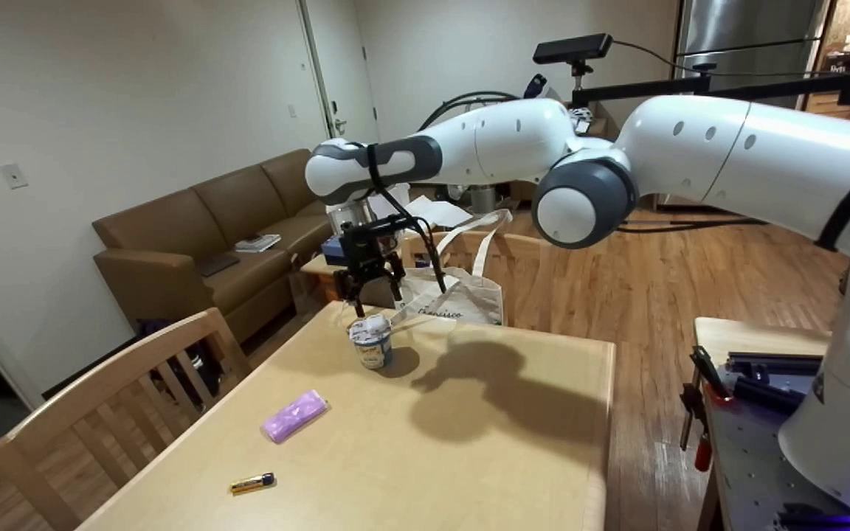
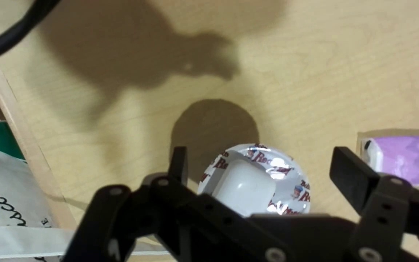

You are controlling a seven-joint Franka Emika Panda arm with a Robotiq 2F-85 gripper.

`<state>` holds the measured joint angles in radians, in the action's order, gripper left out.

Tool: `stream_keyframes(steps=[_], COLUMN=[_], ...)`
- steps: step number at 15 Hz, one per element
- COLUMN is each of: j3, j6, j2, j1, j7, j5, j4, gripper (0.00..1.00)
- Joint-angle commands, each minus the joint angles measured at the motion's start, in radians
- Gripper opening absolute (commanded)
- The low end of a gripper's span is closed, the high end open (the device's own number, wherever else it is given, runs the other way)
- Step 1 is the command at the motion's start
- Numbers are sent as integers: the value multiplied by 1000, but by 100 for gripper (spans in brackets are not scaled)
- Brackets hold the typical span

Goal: Place the white object on top of the yoghurt container

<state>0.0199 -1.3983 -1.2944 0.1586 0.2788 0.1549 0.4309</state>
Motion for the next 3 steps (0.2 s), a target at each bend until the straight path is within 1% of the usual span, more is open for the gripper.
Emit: stream_keyframes(steps=[1, 3], j3=[4, 4], j6=[43, 46], j2=[-48, -50], j1=[-6, -13], j7=[-17, -34], j5=[-7, -10], j4=[-82, -79], gripper=[100, 100])
